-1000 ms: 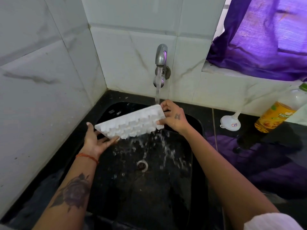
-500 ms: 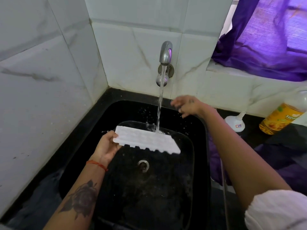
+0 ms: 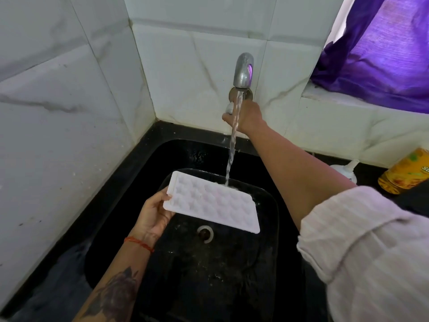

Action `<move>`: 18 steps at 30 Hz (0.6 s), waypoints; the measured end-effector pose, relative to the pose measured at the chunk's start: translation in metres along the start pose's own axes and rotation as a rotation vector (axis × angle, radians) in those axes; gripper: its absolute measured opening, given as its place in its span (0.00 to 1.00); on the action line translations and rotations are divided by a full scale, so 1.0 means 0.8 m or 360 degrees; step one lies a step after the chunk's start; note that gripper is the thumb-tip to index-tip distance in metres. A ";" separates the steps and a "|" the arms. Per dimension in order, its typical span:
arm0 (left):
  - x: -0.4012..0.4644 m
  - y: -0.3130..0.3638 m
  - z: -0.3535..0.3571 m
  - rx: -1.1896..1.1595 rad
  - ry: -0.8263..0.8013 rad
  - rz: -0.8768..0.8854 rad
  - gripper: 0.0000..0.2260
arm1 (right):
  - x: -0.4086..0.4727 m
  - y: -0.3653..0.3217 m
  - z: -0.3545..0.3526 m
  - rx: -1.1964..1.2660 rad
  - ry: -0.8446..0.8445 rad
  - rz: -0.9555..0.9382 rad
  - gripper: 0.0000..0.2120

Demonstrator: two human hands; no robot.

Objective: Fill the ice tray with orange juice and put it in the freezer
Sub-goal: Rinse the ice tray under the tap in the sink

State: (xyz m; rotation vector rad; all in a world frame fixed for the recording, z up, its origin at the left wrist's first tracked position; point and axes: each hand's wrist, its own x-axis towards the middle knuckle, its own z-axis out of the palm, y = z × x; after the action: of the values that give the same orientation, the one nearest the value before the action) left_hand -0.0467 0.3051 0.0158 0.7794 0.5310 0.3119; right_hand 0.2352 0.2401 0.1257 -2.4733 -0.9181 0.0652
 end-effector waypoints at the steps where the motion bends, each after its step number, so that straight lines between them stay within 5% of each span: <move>1: 0.000 0.000 -0.001 -0.0026 -0.0016 0.0011 0.17 | 0.001 0.003 0.003 0.0099 0.0019 0.0027 0.08; 5: -0.004 0.003 0.001 -0.0061 -0.0017 0.0027 0.18 | -0.006 0.004 -0.002 0.0476 0.0062 0.0205 0.27; 10: -0.010 0.005 0.004 -0.0196 0.0064 0.0042 0.24 | -0.063 0.016 -0.032 0.0670 -0.0342 0.0281 0.30; 16: -0.019 -0.003 0.008 -0.0240 0.0076 0.0033 0.24 | -0.193 0.075 -0.002 0.0781 -0.0936 0.0911 0.40; 18: -0.024 -0.008 0.010 -0.0208 0.0048 -0.0003 0.24 | -0.226 0.089 0.004 0.0909 -0.0880 0.1003 0.39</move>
State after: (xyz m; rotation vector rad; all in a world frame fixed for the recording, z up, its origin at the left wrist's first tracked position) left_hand -0.0578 0.2876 0.0220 0.6483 0.5343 0.3534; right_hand 0.1376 0.0826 0.0668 -2.1067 -0.2049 1.0994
